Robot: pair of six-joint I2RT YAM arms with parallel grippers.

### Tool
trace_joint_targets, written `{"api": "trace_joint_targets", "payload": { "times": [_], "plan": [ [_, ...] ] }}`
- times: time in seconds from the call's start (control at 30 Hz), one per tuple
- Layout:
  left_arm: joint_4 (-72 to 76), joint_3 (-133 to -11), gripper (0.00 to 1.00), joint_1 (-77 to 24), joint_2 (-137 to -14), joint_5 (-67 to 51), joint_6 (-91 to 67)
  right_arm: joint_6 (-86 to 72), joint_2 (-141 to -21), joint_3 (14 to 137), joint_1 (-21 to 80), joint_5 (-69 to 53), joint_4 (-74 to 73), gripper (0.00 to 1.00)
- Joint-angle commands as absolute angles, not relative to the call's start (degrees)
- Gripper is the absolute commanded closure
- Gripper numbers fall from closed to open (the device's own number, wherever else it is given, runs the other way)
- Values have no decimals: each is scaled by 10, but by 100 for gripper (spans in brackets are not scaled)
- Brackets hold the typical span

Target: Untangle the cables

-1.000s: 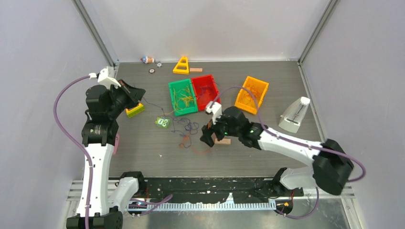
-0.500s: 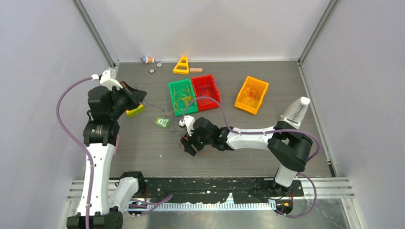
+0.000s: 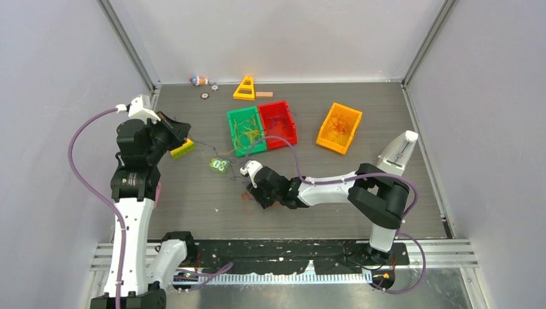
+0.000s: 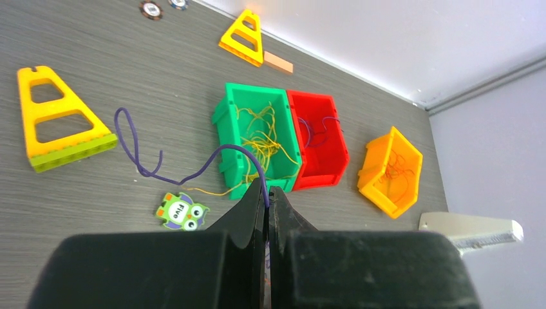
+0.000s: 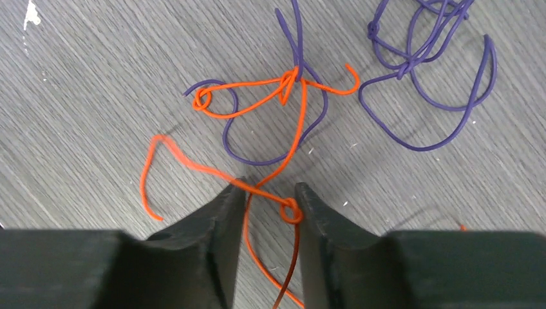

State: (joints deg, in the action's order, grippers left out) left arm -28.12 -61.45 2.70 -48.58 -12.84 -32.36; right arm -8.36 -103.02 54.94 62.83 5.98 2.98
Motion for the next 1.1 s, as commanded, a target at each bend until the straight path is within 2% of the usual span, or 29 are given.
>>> {"api": "trace_joint_targets", "payload": {
  "times": [0.0,0.07,0.23,0.33,0.5,0.57,0.7,0.83,1.0,1.07],
  "plan": [
    [-282,-630,100,26,-472,-72,-313,-94,-1034,549,647,107,10,71],
    [-286,-634,100,26,-473,-63,-308,-101,-1016,536,648,129,4,81],
    [-309,-648,100,26,-479,-13,-295,-118,-918,450,631,177,12,94],
    [-335,-665,100,26,-481,65,-289,-144,-833,408,594,181,-4,94],
    [-362,-679,100,26,-477,190,-290,-213,-677,312,445,152,-32,95],
    [-368,-677,100,26,-476,222,-292,-239,-573,290,390,172,-58,95],
    [-382,-676,100,26,-481,272,-302,-277,-454,273,280,225,-108,95],
    [-394,-678,100,26,-485,301,-310,-320,-393,264,144,255,-160,95],
    [-397,-671,100,29,-484,321,-321,-381,-360,233,-32,191,-178,95],
    [-399,-671,100,31,-487,320,-324,-397,-358,224,-66,169,-175,95]
  ]
}}
